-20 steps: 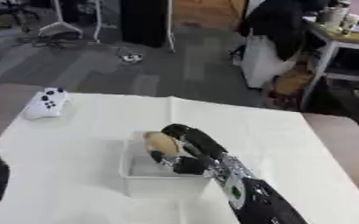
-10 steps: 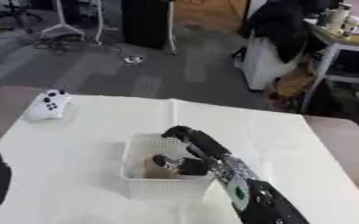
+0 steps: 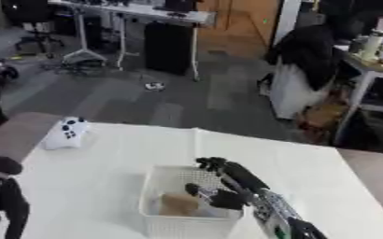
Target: Pick up objects on the table and place them in the box.
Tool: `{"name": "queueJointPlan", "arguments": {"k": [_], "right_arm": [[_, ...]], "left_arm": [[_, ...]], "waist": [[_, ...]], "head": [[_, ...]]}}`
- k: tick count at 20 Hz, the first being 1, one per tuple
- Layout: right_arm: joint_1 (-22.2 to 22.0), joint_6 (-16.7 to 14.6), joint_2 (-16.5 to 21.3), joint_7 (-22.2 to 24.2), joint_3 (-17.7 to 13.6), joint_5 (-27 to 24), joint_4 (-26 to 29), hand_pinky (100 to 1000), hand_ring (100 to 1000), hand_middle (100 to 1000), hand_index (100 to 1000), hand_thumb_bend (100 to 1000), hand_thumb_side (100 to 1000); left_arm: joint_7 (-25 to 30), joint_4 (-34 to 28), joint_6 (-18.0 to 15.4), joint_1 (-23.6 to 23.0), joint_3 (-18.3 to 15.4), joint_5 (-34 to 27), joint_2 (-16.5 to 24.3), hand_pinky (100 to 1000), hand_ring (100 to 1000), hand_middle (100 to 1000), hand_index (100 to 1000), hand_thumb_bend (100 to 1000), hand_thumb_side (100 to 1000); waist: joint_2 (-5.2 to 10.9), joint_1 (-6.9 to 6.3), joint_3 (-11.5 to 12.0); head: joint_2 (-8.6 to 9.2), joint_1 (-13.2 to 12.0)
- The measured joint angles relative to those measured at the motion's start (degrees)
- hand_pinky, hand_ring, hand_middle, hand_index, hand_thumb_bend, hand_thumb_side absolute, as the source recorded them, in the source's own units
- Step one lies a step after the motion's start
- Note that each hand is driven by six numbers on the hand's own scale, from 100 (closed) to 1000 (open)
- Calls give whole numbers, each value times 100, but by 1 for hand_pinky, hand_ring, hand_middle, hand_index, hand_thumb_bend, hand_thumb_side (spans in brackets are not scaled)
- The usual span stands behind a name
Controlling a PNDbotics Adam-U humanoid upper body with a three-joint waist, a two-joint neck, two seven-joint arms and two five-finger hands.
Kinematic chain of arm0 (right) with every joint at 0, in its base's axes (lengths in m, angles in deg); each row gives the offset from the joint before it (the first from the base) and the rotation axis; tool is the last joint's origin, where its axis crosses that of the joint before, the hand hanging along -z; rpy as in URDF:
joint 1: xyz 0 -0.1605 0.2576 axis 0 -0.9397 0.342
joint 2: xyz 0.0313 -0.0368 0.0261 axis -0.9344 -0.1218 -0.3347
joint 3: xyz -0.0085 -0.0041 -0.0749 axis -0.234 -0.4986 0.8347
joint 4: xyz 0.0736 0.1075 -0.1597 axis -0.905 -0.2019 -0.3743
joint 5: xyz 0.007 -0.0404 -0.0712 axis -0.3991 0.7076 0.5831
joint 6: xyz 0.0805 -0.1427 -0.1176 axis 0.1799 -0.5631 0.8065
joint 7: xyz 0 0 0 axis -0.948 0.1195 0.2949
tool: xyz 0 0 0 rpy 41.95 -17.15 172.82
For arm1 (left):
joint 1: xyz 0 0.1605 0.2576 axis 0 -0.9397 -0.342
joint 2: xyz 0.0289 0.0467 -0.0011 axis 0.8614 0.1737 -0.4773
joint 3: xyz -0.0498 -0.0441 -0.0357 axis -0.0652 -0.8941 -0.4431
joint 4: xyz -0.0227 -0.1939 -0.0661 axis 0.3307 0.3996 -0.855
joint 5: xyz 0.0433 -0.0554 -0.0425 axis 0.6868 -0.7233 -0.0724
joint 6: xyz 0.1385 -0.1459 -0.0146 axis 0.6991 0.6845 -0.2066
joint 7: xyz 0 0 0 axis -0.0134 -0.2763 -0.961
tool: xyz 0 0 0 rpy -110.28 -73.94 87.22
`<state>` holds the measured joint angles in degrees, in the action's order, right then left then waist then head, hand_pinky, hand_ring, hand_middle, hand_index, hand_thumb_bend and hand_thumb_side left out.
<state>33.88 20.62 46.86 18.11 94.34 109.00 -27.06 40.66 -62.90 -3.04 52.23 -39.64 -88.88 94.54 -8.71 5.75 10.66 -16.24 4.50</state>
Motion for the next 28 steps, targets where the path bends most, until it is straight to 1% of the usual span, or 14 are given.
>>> {"name": "queueJointPlan", "arguments": {"k": [3, 6, 8, 10, 11, 12, 13, 15, 16, 17, 18, 19, 23, 28], "right_arm": [[-131, 74, 90, -61, -39, -344, 222, 622, 755, 796, 891, 512, 1000], [-390, 111, 244, -153, -62, -938, 609, 534, 727, 800, 865, 469, 1000], [-595, 118, 378, -104, -23, -1642, 918, 489, 701, 783, 834, 454, 1000], [-849, 115, 517, -43, 16, -2497, 1316, 351, 618, 720, 770, 391, 1000], [-984, 122, 588, -53, 21, -2942, 1578, 351, 618, 720, 770, 391, 1000], [-1124, 143, 650, -97, 19, -3368, 1843, 269, 559, 654, 732, 338, 1000], [-1280, 153, 698, -208, -3, -3808, 2164, 242, 533, 623, 711, 297, 1000], [-1617, 151, 743, -558, -99, -4642, 2923, 246, 508, 588, 691, 273, 1000], [-1778, 134, 750, -763, -161, -4997, 3350, 254, 502, 577, 680, 370, 1000], [-1937, 107, 750, -966, -228, -5292, 3790, 261, 497, 567, 671, 253, 1000], [-2082, 78, 750, -1149, -291, -5527, 4242, 270, 492, 558, 661, 524, 1000], [-2220, 62, 733, -1304, -344, -5702, 4667, 271, 487, 548, 656, 231, 1000], [-2529, 4, 611, -1634, -587, -5865, 5943, 302, 478, 524, 644, 226, 1000], [-2567, -311, 313, -1896, -924, -5541, 6334, 351, 478, 521, 642, 197, 1000]], "left_arm": [[0, 0, -1, 0, 0, 0, 1, 310, 560, 757, 733, 587, 838], [-1, 0, -1, -3, 0, 0, 3, 310, 560, 758, 734, 585, 840], [-1, 0, -1, -20, 0, 2, 5, 309, 560, 758, 734, 584, 841], [-3, 0, -2, -33, 0, 18, 10, 310, 560, 758, 734, 586, 838], [-5, 0, -4, -37, 0, 24, 22, 310, 560, 758, 734, 586, 838], [-7, 0, -5, -37, -1, 31, 37, 310, 560, 758, 734, 585, 839], [-11, 0, -7, -40, -1, 36, 50, 309, 560, 758, 734, 584, 841], [-23, 0, -17, -49, -2, 40, 51, 308, 560, 758, 734, 582, 843], [-26, 0, -20, -59, -2, 42, 52, 308, 560, 759, 734, 583, 842], [-32, 0, -25, -89, -2, 46, 52, 307, 560, 759, 734, 581, 846], [-35, 0, -25, -101, -3, 51, 52, 306, 560, 759, 734, 580, 847], [-38, 0, -26, -121, -3, 59, 53, 306, 560, 759, 734, 578, 849], [-69, 0, -37, -212, -5, 108, 52, 305, 560, 760, 734, 570, 851], [-106, 0, -51, -363, -7, 194, 51, 302, 560, 761, 734, 569, 866]], "waist": [[1, 3, -1], [1, 17, -20], [1, 24, -30], [1, 33, -32], [1, 34, -32], [1, 34, -40], [1, 34, -56], [2, 31, -93], [4, 30, -110], [4, 27, -133], [7, 20, -147], [15, 2, -172], [51, -80, -275], [78, -136, -400]], "head": [[105, -141], [172, -342], [193, -494], [193, -621], [193, -678], [189, -735], [165, -793], [64, -890], [8, -924], [-60, -960], [-132, -967], [-211, -967], [-488, -947], [-746, -729]]}}
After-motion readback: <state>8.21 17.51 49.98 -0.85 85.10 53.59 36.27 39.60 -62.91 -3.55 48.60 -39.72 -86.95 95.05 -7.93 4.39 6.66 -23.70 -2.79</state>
